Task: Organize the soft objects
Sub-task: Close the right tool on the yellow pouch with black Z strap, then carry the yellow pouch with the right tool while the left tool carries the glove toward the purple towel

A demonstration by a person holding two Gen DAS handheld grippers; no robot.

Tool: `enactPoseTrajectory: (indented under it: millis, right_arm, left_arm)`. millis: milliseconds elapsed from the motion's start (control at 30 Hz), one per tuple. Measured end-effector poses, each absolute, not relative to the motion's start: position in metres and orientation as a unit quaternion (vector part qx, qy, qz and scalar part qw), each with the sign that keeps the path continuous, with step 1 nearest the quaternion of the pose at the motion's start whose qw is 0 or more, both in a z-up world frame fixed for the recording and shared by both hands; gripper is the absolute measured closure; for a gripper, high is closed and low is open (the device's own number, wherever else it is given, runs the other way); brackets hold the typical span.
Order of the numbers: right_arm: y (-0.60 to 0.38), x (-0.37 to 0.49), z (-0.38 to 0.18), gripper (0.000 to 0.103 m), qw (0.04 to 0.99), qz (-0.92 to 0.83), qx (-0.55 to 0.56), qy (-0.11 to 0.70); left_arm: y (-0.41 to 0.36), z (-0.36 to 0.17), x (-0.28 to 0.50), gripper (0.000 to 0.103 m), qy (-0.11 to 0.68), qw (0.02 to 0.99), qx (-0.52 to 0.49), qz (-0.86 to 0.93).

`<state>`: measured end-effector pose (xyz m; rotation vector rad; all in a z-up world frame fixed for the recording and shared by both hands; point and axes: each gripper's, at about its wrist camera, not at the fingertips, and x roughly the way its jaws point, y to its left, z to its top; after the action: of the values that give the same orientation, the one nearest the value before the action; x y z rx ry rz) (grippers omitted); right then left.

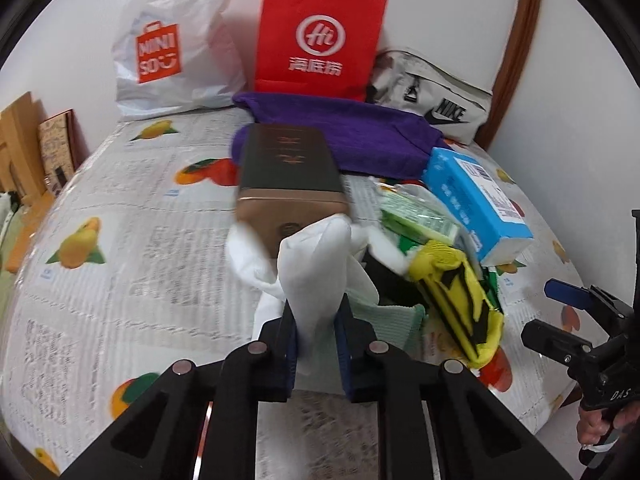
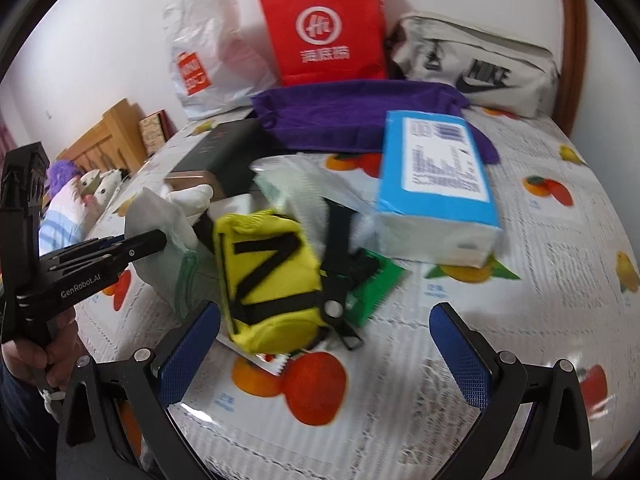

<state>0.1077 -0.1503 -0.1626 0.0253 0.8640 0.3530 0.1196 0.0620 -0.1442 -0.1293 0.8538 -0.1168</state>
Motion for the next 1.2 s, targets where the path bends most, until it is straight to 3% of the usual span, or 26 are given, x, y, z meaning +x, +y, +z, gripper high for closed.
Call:
enactPoseTrajectory:
  millis: [500, 567, 767, 833, 867, 1000, 1200]
  right_arm:
    - [-0.091, 0.109, -0.165, 0.003, 0.899, 0.213, -0.081, 0.374]
    - [-0.085, 0.112, -0.171, 0.008, 0.897, 0.206, -0.098, 0.379]
    - [-0.075, 0.121, -0.191, 0.037, 0.887, 0.174, -0.148, 0.402]
    - [-0.075, 0.12, -0.189, 0.064, 0.889, 0.172, -0.157, 0.395]
    - [-0.077, 0.12, -0.187, 0.072, 0.887, 0.184, -0.147, 0.397]
    - [-0.086, 0.116, -0.171, 0.083, 0.891, 0.209, -0.105, 0.389]
    - [-0.107, 0.107, -0.149, 0.086, 0.886, 0.264, -0.02, 0.38]
  left_arm:
    - [0.086, -0.166, 0.123, 0.089, 0.428, 0.9, -0.076, -0.021]
    - [0.087, -0.169, 0.124, 0.089, 0.431, 0.899, -0.079, -0.023]
    - [0.093, -0.176, 0.124, 0.089, 0.436, 0.894, -0.1, -0.03]
    - [0.094, -0.177, 0.123, 0.089, 0.435, 0.894, -0.103, -0.031]
    - [0.094, -0.177, 0.123, 0.089, 0.435, 0.894, -0.104, -0.031]
    - [0.095, -0.177, 0.121, 0.089, 0.435, 0.893, -0.107, -0.031]
    - [0.098, -0.177, 0.118, 0.087, 0.44, 0.89, -0.117, -0.026]
